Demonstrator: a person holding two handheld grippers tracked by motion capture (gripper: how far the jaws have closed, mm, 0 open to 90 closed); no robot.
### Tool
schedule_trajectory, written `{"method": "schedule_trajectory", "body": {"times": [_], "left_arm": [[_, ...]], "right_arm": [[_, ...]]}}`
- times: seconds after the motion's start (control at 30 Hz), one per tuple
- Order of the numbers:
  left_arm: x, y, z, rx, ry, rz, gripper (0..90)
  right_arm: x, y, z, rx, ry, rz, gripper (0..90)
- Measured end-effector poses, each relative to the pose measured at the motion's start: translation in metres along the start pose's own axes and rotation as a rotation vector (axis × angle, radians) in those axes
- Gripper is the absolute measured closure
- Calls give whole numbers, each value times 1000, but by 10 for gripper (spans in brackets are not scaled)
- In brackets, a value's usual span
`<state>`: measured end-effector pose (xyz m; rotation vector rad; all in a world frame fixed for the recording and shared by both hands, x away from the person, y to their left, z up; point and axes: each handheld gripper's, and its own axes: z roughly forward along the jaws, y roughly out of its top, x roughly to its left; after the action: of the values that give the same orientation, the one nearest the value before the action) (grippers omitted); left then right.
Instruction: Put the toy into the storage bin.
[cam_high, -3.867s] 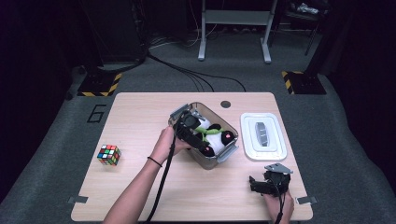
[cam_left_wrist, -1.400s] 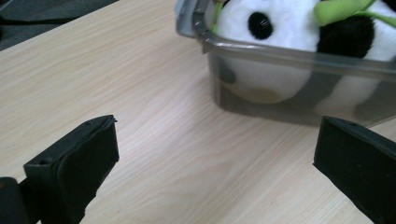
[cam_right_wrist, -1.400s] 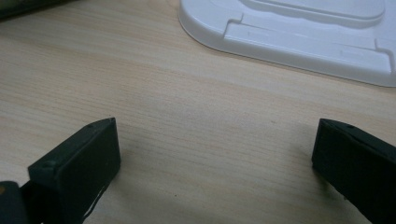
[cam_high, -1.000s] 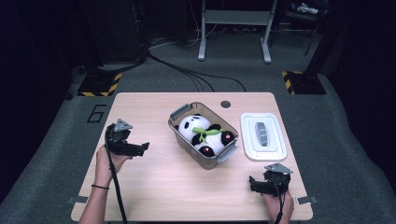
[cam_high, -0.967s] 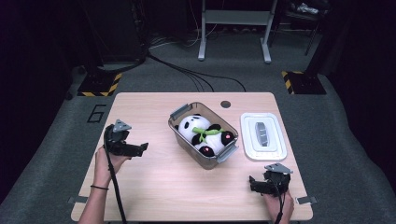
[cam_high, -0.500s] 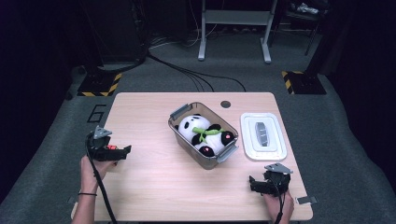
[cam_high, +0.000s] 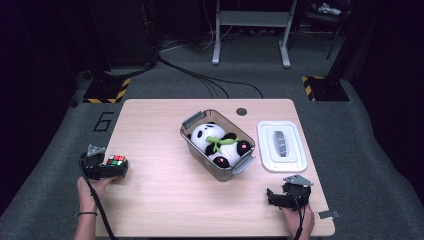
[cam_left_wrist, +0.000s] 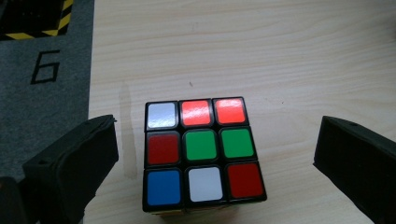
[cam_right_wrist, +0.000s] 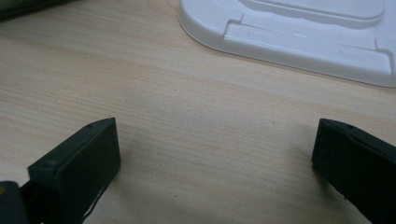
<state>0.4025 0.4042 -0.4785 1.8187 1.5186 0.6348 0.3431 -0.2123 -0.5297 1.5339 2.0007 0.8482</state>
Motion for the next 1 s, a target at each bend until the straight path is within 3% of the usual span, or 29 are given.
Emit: {"method": "schedule_trajectory", "body": {"times": [0.13, 0.33, 0.43, 0.53, 0.6, 0.73, 0.9, 1.0], "left_arm": [[3, -5, 6, 4, 23, -4, 0], [7, -12, 13, 28, 18, -20, 0], [7, -15, 18, 24, 18, 0, 7], [6, -19, 20, 9, 11, 17, 173], [5, -21, 20, -9, 16, 23, 149], [5, -23, 22, 2, 23, 24, 212], [6, -26, 24, -19, 32, 36, 334], [7, -28, 24, -35, 28, 34, 339]], "right_arm": [[0, 0, 0, 0, 0, 0, 1], [0, 0, 0, 0, 0, 0, 1], [0, 0, 0, 0, 0, 0, 1], [0, 0, 0, 0, 0, 0, 1], [0, 0, 0, 0, 0, 0, 1], [0, 0, 0, 0, 0, 0, 1], [0, 0, 0, 0, 0, 0, 1], [0, 0, 0, 0, 0, 0, 1]]}}
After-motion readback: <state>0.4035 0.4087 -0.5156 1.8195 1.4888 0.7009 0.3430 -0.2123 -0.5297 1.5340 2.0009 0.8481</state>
